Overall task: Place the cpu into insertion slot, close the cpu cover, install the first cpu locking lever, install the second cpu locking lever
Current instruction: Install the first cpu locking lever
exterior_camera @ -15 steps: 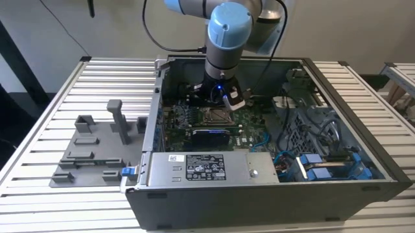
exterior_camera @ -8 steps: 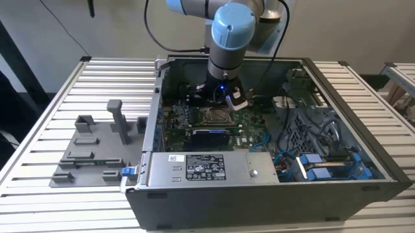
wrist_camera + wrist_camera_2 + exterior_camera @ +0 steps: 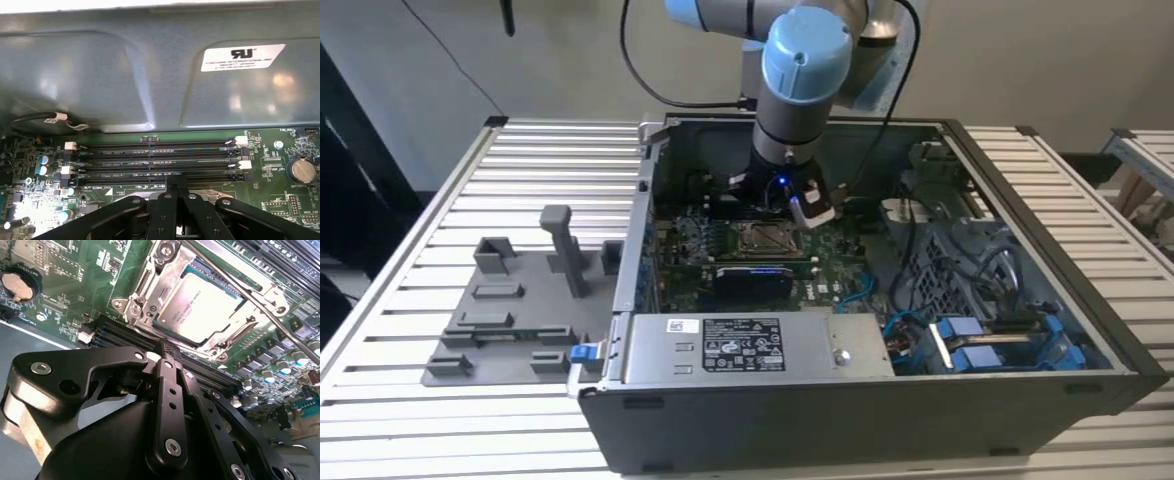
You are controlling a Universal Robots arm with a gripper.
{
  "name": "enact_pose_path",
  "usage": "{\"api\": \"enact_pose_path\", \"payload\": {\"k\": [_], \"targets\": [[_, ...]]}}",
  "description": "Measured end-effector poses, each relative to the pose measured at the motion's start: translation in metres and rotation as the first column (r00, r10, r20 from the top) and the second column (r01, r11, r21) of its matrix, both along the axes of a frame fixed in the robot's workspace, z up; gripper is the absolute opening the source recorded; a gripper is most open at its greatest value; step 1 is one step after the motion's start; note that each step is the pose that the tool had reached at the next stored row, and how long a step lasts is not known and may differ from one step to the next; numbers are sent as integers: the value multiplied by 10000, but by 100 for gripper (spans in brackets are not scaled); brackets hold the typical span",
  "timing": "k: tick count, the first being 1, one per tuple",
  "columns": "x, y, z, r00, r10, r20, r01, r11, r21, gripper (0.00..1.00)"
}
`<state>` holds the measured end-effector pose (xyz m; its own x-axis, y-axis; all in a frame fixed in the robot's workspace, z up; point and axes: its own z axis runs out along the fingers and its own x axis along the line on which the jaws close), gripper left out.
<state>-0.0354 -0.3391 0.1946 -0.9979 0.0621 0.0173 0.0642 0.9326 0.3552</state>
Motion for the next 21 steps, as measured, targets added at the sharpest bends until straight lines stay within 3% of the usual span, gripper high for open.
{"api": "enact_pose_path", "payload": {"k": [12,21], "targets": [[78,0,-7,10000,-17,-1,17,10000,2,11],[100,-1,-17,10000,-37,-2,37,10000,77,11]]}}
